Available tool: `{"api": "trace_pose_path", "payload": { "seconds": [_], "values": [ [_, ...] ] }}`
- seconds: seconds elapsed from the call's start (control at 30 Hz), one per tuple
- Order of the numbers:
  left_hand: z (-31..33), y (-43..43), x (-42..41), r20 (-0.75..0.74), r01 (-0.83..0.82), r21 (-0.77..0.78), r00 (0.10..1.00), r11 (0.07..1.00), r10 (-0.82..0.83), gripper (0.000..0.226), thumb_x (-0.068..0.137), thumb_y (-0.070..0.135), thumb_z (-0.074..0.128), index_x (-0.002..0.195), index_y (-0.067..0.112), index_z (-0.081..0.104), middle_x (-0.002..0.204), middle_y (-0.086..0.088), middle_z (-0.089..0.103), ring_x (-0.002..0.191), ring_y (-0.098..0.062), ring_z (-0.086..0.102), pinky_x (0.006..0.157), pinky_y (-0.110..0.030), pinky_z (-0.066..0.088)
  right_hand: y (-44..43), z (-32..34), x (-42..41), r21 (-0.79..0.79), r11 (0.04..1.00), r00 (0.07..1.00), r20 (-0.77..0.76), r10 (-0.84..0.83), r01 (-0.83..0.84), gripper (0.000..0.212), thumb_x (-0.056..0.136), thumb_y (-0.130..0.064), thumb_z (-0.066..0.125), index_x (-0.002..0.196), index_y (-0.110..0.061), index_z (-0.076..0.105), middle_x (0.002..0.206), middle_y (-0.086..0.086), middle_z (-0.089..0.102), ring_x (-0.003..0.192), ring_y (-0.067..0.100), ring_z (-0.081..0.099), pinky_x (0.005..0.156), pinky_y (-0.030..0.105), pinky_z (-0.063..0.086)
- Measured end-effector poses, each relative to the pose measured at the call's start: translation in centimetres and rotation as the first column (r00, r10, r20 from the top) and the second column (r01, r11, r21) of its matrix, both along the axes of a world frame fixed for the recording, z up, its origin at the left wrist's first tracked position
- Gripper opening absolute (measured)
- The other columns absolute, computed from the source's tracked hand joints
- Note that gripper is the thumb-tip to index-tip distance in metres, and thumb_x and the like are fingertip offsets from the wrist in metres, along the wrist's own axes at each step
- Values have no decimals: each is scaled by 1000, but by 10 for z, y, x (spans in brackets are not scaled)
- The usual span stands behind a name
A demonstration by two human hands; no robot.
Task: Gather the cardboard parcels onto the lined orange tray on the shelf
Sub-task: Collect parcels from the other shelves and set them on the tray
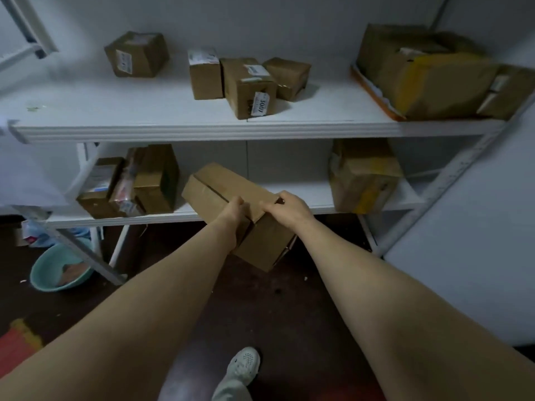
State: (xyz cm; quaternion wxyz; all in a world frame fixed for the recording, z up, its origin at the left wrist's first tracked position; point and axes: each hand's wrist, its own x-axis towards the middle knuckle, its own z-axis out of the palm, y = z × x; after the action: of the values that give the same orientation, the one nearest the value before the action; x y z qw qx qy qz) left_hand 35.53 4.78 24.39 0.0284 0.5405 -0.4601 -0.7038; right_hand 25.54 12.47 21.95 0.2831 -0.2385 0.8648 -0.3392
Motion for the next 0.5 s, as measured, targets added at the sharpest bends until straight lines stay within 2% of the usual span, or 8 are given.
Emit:
{"api": "trace_pose_path", "payload": {
  "seconds": [0.1, 0.17, 0.23, 0.33, 0.4, 0.5],
  "values": [
    [-15, -8, -32, -13, 40, 11, 999, 999, -40, 39, 90, 46, 45, 103, 12, 60, 87, -11, 59, 78, -28, 57, 81, -37, 47, 1, -12, -23, -10, 996, 996, 7, -84, 84, 41, 84, -54, 57, 108, -20, 56, 110, 1, 61, 98, 21, 58, 84, 36, 49],
    [-22, -14, -52, -5, 79, 0, 997, 997, -79, 34, 91, 45, 44, 91, 12, 56, 85, -11, 57, 75, -27, 56, 81, -37, 46, -1, -19, -38, -9, 992, 991, 12, -130, 130, 43, 85, -54, 57, 111, -20, 55, 112, 2, 61, 102, 22, 58, 86, 37, 49],
    [-28, -21, -72, 12, 105, -2, 994, 994, -105, 34, 91, 46, 45, 90, 13, 55, 84, -11, 56, 75, -27, 55, 79, -36, 46, -5, -25, -54, -1, 986, 986, 16, -166, 166, 42, 86, -54, 56, 110, -20, 54, 114, 2, 61, 104, 23, 58, 87, 37, 48],
    [-41, -34, -102, 19, 140, -4, 990, 990, -139, 38, 89, 48, 45, 100, 14, 58, 84, -9, 58, 74, -27, 57, 71, -33, 48, -12, -34, -77, -4, 978, 978, 20, -209, 209, 35, 87, -52, 57, 107, -23, 53, 115, 2, 61, 108, 24, 57, 88, 36, 47],
    [-52, -41, -120, 9, 153, 11, 988, 988, -153, 40, 89, 49, 45, 104, 14, 58, 85, -9, 59, 74, -26, 58, 64, -32, 48, -19, -41, -92, -16, 969, 969, 25, -245, 246, 41, 87, -51, 58, 117, -24, 53, 119, 2, 61, 112, 24, 57, 94, 38, 48],
    [-68, -51, -143, 1, 163, 24, 987, 986, -163, 49, 83, 51, 50, 110, 12, 60, 95, -10, 65, 83, -29, 64, 71, -35, 54, -29, -55, -111, -35, 958, 959, 11, -283, 283, 51, 86, -51, 58, 129, -24, 50, 125, 2, 59, 115, 25, 56, 95, 39, 47]
  ]
}}
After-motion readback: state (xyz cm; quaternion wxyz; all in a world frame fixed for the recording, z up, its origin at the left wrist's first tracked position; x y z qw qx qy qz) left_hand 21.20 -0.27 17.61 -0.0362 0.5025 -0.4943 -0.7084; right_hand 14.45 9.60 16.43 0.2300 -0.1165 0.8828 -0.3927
